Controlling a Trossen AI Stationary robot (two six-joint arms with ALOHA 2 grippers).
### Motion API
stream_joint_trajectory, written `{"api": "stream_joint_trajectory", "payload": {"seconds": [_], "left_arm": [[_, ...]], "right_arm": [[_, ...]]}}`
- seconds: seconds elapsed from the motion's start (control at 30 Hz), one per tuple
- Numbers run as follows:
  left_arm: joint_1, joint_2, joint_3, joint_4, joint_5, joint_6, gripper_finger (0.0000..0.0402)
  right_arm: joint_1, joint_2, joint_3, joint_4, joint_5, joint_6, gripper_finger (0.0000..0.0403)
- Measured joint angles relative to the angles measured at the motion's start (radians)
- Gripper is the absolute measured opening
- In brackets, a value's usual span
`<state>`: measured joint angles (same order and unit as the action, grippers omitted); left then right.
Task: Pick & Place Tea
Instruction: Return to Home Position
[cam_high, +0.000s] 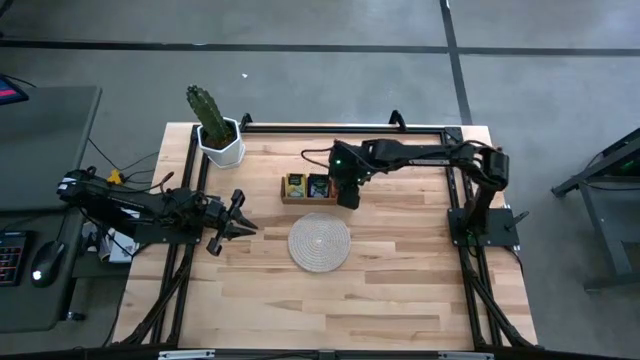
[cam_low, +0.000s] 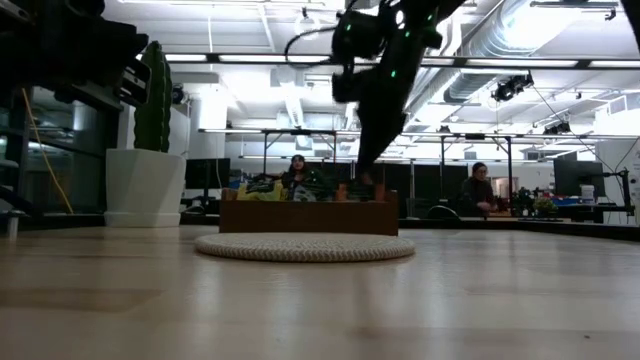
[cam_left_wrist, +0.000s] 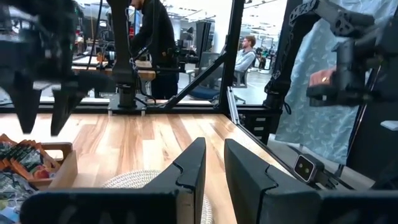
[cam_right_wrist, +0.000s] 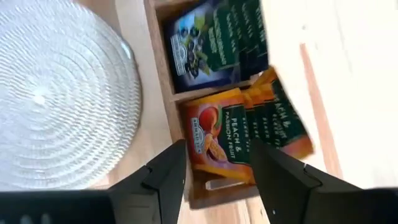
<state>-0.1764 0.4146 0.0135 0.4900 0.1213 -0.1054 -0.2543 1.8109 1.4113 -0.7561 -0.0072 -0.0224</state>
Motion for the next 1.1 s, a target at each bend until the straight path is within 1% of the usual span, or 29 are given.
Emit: {"api": "stream_joint_trajectory", "payload": {"seconds": [0.13,0.27,0.43,0.5,0.57,0.67,0.73,0.87,0.97,1.1], "left_arm": [[0.0,0.0,0.0,-0.003,-0.006,0.011,0.0058],[0.0,0.0,0.0,-0.006,-0.014,0.022,0.0058],[0.0,0.0,0.0,-0.024,-0.026,0.026,0.0058],[0.0,0.0,0.0,-0.023,-0.027,0.032,0.0058],[0.0,0.0,0.0,-0.022,-0.033,0.039,0.0058],[0.0,0.0,0.0,-0.023,-0.034,0.048,0.0058],[0.0,0.0,0.0,-0.023,-0.033,0.049,0.0058],[0.0,0.0,0.0,-0.029,-0.049,0.053,0.0058],[0.0,0.0,0.0,-0.029,-0.081,0.055,0.0058],[0.001,0.0,0.0,-0.025,-0.115,0.049,0.0058]], "right_arm": [[0.0,-0.083,0.001,-0.025,-0.04,0.065,0.0174],[0.007,-0.181,0.001,-0.041,-0.057,0.129,0.017],[0.039,-0.333,-0.007,-0.05,-0.049,0.2,0.0155],[0.062,-0.407,-0.042,-0.034,-0.01,0.233,0.0147],[0.088,-0.491,-0.107,0.019,0.048,0.27,0.014],[0.121,-0.633,-0.255,0.134,0.121,0.347,0.0127],[0.139,-0.734,-0.377,0.243,0.155,0.412,0.0117],[0.161,-0.907,-0.633,0.516,0.191,0.521,0.0093],[0.163,-0.999,-0.788,0.726,0.196,0.543,0.0074],[0.15,-1.075,-0.953,0.952,0.223,0.519,0.0051]]}}
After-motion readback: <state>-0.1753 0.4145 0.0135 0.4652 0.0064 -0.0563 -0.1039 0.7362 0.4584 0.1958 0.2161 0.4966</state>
